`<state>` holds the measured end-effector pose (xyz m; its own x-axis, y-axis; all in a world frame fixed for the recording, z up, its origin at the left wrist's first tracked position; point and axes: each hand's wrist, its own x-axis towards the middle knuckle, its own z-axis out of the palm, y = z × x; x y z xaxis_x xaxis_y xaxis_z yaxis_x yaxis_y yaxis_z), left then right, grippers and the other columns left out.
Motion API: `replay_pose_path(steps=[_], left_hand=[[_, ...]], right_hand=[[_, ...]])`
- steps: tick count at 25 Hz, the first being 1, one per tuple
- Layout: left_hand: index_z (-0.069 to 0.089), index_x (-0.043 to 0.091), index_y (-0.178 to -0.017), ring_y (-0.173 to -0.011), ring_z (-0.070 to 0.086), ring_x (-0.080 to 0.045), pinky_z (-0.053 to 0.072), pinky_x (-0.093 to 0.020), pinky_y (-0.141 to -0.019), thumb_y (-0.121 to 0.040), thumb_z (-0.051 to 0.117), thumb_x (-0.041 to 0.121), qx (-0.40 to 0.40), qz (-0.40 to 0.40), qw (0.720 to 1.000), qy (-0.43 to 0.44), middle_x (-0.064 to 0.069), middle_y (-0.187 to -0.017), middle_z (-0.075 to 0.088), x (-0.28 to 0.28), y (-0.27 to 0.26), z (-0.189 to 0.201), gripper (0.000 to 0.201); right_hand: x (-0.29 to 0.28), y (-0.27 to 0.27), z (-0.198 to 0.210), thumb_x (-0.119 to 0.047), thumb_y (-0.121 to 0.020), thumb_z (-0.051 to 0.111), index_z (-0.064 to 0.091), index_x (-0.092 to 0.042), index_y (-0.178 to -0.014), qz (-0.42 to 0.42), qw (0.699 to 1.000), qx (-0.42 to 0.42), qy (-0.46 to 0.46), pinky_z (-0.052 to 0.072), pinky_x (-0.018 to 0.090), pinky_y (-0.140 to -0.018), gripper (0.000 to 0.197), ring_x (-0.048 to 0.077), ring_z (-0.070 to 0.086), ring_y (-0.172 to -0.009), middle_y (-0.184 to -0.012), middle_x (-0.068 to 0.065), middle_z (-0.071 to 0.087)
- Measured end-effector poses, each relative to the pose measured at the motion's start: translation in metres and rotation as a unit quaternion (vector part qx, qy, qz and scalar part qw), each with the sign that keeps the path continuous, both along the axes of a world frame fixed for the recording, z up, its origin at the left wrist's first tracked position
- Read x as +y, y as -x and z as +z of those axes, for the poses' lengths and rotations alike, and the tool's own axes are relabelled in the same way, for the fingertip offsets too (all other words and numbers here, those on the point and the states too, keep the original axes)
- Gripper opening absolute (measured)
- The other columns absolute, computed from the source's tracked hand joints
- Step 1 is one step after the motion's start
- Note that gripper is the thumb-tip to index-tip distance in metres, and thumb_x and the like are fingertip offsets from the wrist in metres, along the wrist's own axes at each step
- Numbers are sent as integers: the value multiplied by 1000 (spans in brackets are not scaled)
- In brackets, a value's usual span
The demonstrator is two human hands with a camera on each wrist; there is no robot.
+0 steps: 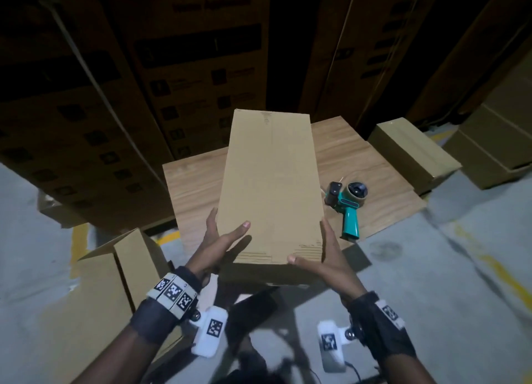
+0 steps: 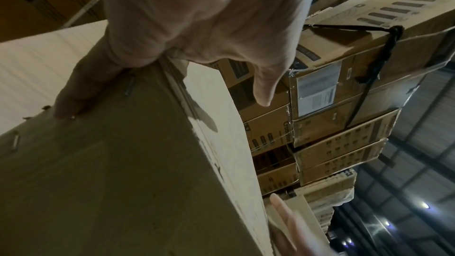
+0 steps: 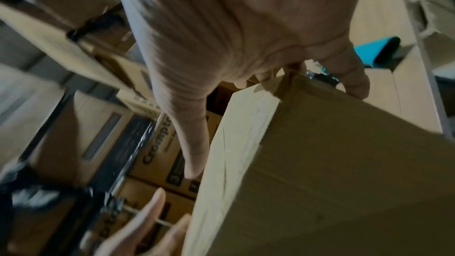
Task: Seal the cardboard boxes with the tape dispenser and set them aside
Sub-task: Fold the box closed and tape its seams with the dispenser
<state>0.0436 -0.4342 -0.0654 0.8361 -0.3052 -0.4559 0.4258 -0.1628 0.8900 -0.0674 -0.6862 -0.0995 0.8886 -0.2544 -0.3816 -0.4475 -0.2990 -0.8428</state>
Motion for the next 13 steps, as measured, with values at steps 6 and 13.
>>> replay_pose_path(steps=[6, 13], left_hand=[[6, 39, -163, -151, 27, -21, 28, -40, -121, -80, 81, 57, -63, -73, 991, -92, 2, -168, 21, -30, -51, -7, 113], [-7, 36, -162, -145, 35, -32, 35, -41, -119, -77, 74, 71, -122, -105, 964, -212, -9, -155, 20, -73, -54, -17, 123]], right_hand=[[-27, -81, 2, -52, -52, 98, 9, -51, -155, 78, 967, 21, 240, 34, 45, -117, 136, 33, 30, -148, -167, -4, -11], [-103, -159, 2, -40, -50, 101, 18, -60, -150, 165, 949, -4, 267, 38, 53, -117, 132, 32, 27, -151, -170, -5, 0]])
